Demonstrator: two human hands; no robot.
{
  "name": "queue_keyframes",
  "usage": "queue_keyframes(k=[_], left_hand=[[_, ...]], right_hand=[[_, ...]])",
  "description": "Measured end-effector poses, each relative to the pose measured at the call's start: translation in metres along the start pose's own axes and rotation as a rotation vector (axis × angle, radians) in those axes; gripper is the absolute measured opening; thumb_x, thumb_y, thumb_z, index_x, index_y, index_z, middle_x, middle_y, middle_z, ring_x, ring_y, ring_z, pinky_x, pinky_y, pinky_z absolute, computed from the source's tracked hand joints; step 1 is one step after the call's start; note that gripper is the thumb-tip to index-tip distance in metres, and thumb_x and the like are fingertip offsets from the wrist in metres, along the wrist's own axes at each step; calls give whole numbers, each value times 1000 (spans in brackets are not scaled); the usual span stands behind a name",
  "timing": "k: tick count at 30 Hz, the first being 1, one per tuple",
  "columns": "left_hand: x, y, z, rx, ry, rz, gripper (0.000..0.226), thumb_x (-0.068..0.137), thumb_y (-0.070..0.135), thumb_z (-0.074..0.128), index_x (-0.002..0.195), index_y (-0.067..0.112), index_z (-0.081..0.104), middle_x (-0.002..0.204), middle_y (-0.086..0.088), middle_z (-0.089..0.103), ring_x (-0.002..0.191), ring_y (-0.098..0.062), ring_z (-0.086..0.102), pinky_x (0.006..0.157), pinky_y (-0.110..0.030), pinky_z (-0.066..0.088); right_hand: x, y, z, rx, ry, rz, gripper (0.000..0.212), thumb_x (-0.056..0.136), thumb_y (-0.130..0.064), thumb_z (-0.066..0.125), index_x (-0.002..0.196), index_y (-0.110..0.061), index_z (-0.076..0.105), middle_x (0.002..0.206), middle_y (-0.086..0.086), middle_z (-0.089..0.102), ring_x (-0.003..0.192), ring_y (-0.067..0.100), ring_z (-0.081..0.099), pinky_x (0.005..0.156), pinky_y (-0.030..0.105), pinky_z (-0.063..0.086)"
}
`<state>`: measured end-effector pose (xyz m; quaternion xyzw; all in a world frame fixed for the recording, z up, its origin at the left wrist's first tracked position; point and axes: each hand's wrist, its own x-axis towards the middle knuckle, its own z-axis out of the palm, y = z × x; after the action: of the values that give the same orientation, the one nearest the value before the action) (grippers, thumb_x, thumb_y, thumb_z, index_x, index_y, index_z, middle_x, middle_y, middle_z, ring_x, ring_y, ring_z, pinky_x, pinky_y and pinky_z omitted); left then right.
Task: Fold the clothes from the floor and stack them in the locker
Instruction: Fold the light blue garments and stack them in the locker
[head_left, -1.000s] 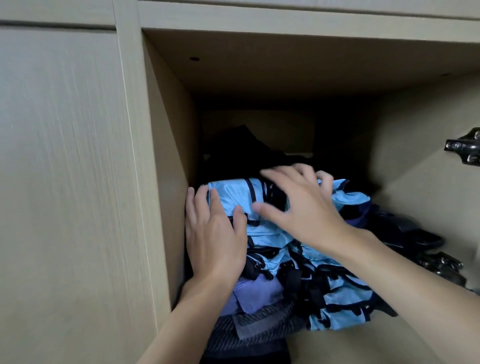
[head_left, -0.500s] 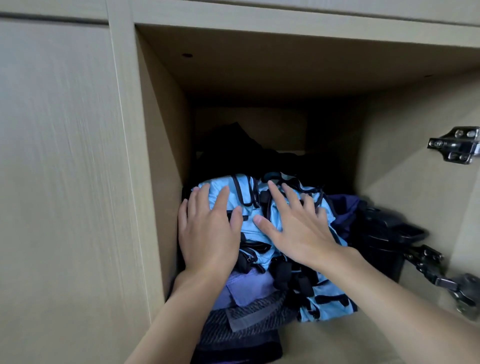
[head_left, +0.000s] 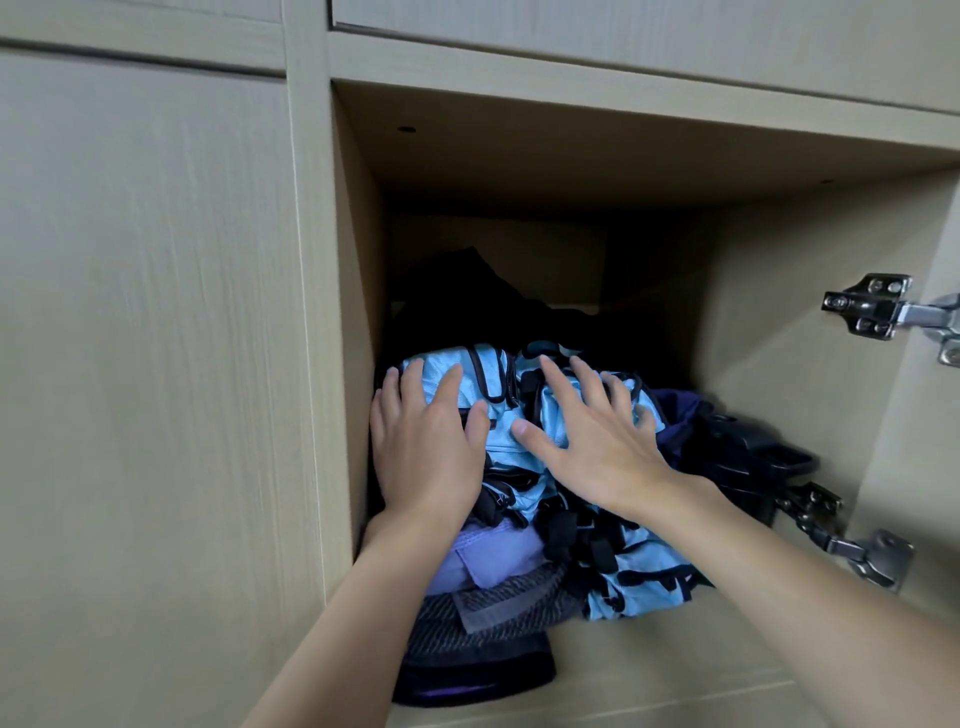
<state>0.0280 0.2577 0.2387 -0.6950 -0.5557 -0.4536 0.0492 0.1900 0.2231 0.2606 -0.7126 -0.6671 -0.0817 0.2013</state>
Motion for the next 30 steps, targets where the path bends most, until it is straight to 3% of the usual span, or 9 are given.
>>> queue_keyframes(k=[5, 11, 16, 23, 30], left_hand=[[-3, 4, -9, -51, 12, 25, 50, 101, 42, 47, 147, 23, 47, 162, -8, 25, 150, -32, 14, 123, -44, 12], [-12, 7, -21, 6, -22, 84, 56, 101, 45, 47, 151, 22, 40, 164, -11, 17, 152, -32, 5, 123, -41, -2], [-21, 5, -26, 9, -7, 131, 56, 100, 42, 52, 149, 18, 42, 162, -16, 15, 152, -33, 6, 123, -41, -3], [-28, -5, -23, -125, 23, 138, 55, 96, 29, 62, 144, 4, 48, 154, -25, 32, 146, -41, 22, 122, -48, 18], [-27, -3, -15, -76, -13, 28, 62, 104, 35, 46, 157, 14, 23, 166, -11, 10, 154, -27, 2, 123, -35, 4]], right_hand=[[-20, -1, -9, -4, 38, -13, 77, 91, -74, 25, 153, -43, -7, 165, -8, -7, 151, 24, -6, 118, 58, 11], [-54, -5, -22, 10, 53, -8, 70, 97, -64, 31, 155, -40, 0, 164, -7, -3, 150, 22, -3, 117, 53, 12], [-70, -14, -23, 124, 65, -54, 65, 99, -54, 39, 155, -35, 12, 161, -12, 13, 147, 15, 7, 115, 50, 17], [-40, -40, -18, 187, 189, -238, 58, 99, -38, 52, 152, -26, 32, 158, -6, 31, 146, 14, 22, 117, 45, 23], [13, -49, -8, 44, 160, -242, 56, 100, -39, 52, 152, -35, 32, 162, -10, 24, 146, 16, 20, 112, 46, 18]])
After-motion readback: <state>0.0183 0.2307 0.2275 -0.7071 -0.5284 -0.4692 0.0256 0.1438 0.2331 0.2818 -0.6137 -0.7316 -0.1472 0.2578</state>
